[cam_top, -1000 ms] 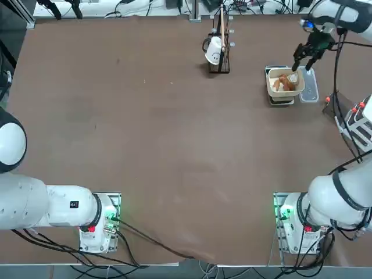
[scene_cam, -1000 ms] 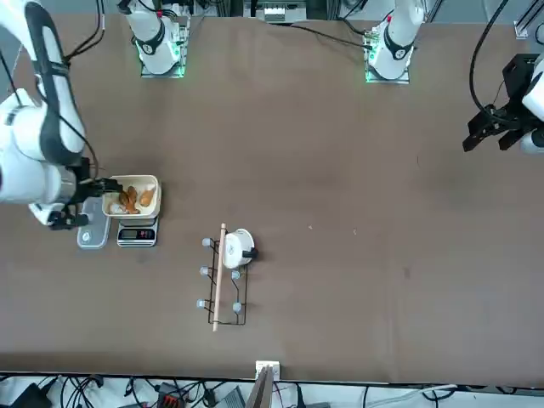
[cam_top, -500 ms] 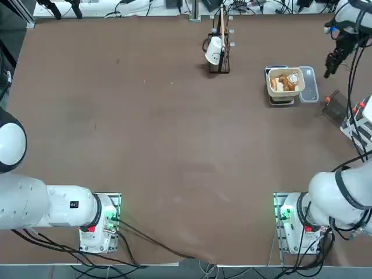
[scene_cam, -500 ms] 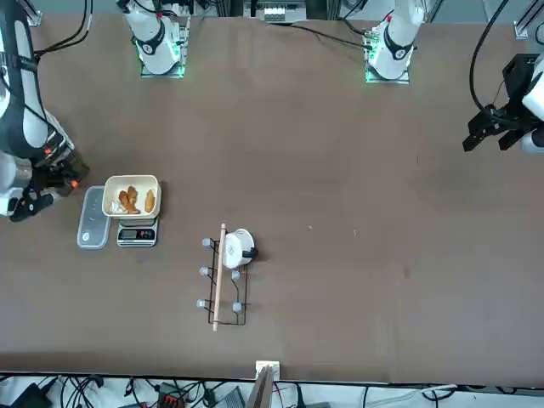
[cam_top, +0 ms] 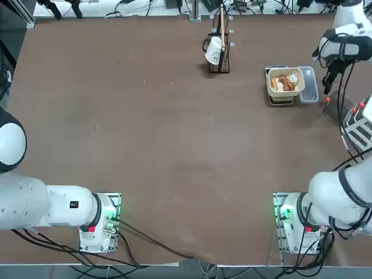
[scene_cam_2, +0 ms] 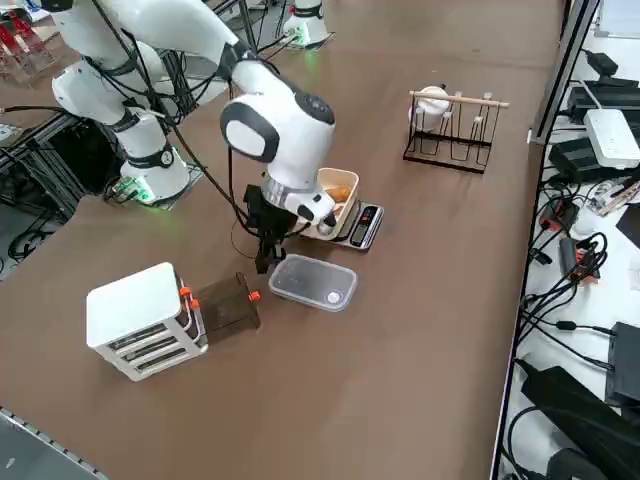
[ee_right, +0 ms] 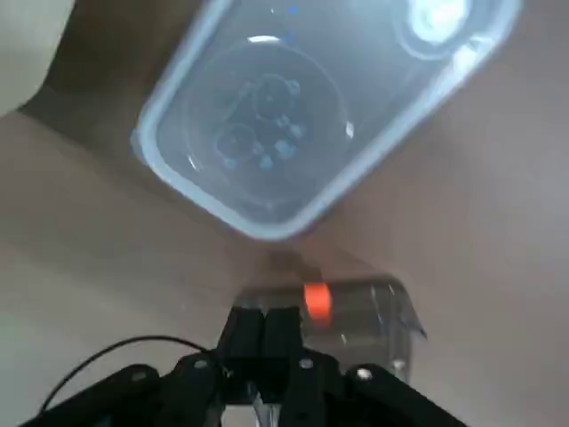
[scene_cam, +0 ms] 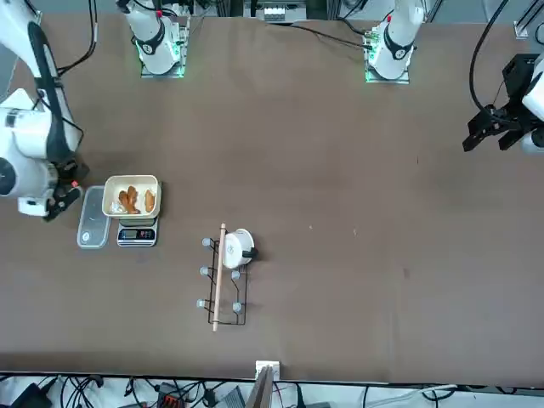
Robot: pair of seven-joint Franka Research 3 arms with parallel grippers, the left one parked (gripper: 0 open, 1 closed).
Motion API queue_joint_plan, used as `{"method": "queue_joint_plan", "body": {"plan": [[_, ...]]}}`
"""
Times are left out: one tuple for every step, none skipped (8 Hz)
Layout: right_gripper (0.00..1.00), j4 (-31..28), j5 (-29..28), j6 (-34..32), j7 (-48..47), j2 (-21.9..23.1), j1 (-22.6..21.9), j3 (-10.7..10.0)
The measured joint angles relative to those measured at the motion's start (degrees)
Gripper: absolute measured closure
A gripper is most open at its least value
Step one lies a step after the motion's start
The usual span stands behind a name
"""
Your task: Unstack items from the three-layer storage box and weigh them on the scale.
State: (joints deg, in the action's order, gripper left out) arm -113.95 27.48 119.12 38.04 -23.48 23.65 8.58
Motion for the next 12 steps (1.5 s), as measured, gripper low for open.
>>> {"method": "queue_joint_plan", "body": {"plan": [[0.98, -1.5, 0.1, 2.8, 0.0, -0.5, 0.2, 0.0], [0.98, -2.1, 0.1, 4.7, 0.0, -1.1, 0.5, -0.1], [0.98, -2.3, 0.1, 5.3, 0.0, -1.6, 1.0, -0.1], [0.98, -2.4, 0.1, 5.4, 0.1, -1.7, 1.4, -0.2], [0.98, -2.7, 0.2, 5.4, 0.2, -1.7, 1.9, -0.2], [0.98, -3.2, 0.7, 5.5, 0.2, -1.7, 2.7, -0.2], [0.98, -3.8, 1.7, 5.7, 0.2, -1.7, 3.6, -0.3], [0.98, -4.4, 2.4, 6.3, 0.2, -1.7, 4.7, -0.3], [0.98, -4.7, 3.1, 6.5, 0.2, -1.7, 5.9, -0.4], [0.98, -4.9, 3.4, 6.5, 0.2, -1.7, 6.9, -0.4], [0.98, -5.3, 3.9, 6.6, 0.2, -1.7, 7.8, -0.4], [0.98, -5.7, 5.2, 6.6, 0.2, -1.7, 8.8, -0.4]]}}
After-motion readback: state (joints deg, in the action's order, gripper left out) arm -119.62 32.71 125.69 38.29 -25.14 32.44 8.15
